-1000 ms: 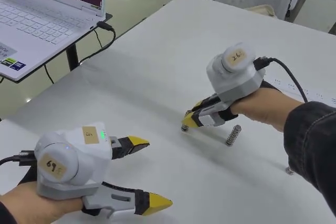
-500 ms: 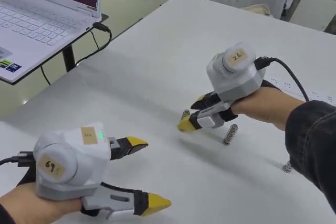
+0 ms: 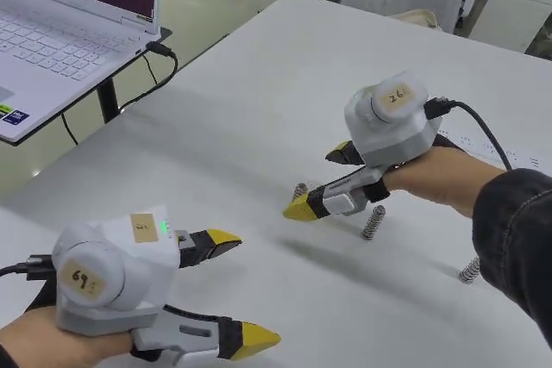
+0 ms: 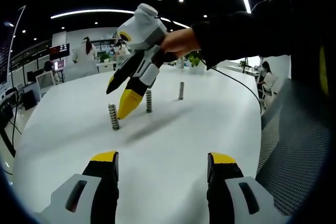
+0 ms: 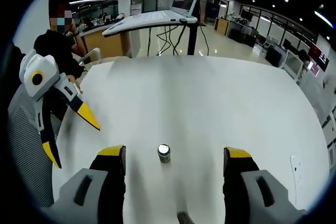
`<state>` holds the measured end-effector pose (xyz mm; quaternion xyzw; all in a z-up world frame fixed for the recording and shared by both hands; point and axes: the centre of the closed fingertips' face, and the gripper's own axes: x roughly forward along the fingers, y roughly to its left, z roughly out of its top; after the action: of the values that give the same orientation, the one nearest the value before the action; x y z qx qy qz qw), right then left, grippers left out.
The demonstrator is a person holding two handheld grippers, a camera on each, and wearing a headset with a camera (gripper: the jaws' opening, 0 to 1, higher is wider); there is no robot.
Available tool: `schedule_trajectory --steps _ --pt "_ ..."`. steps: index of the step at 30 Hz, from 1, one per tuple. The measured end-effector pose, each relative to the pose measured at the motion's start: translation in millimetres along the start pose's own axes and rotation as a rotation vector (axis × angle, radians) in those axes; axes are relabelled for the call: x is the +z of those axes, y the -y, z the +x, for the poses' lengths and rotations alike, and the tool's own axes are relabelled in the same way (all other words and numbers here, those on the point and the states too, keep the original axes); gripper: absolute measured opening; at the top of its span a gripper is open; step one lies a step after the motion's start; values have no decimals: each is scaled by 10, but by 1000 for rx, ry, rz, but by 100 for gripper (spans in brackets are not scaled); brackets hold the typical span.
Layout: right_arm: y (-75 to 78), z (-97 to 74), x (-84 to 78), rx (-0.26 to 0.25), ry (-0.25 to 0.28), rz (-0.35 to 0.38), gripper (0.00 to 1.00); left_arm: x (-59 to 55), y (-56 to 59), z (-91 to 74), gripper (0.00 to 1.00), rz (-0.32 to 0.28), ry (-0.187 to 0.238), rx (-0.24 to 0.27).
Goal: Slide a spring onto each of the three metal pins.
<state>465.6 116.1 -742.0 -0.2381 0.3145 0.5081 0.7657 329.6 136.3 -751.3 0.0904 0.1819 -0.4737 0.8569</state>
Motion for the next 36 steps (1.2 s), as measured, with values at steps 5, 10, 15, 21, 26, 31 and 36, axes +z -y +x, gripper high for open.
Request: schedule_trajectory --steps 5,10,15,21,26,31,36 --pt "65 -37 24 -35 30 11 91 5 9 5 65 2 -1 -4" --pt "151 -79 39 -72 59 27 100 11 17 12 65 3 -1 -5" --pt "202 -134 53 -91 71 19 100 24 18 12 65 5 1 -5" --pt "257 -247 65 -111 87 15 100 43 7 16 65 8 0 -3" --pt "346 -385 57 -144 110 31 100 72 12 37 65 14 2 -7" --pt "396 -523 38 -171 122 41 100 98 19 57 65 19 4 -12" --pt "457 -655 -32 -198 131 57 100 133 13 80 65 24 7 -17"
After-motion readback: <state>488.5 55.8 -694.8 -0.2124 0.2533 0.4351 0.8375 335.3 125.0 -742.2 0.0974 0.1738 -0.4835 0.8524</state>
